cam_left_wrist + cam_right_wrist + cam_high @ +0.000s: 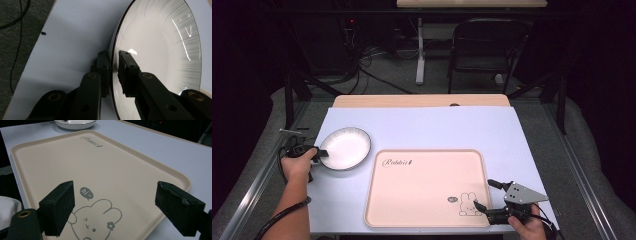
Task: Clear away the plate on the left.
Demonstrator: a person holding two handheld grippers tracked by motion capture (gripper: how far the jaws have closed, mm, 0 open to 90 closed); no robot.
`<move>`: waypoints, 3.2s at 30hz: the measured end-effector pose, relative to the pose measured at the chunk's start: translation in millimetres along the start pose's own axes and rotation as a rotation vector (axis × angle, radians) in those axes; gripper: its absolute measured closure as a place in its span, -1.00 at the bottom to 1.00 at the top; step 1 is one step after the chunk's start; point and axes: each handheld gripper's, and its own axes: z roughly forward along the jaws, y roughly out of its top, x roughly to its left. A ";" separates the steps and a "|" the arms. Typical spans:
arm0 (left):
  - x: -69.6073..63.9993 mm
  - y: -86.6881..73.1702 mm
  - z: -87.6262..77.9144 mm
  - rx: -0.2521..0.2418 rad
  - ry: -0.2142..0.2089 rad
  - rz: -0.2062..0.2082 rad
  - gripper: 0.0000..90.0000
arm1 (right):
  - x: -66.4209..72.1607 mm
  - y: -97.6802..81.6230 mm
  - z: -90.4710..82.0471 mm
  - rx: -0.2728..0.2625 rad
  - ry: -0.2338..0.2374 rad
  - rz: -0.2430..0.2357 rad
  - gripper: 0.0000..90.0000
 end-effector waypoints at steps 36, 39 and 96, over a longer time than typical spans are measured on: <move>-28.0 8.1 -22.2 -0.006 0.007 0.027 0.87 | 0.0 -0.1 -0.7 -0.004 0.000 0.001 -0.66; -29.2 9.8 -25.6 -0.003 0.011 0.029 0.87 | 0.1 -0.1 -0.7 -0.003 0.000 0.000 -0.66; -71.0 16.2 -59.8 -0.011 -0.067 0.125 0.84 | 0.1 0.0 -0.6 -0.003 -0.001 0.001 -0.66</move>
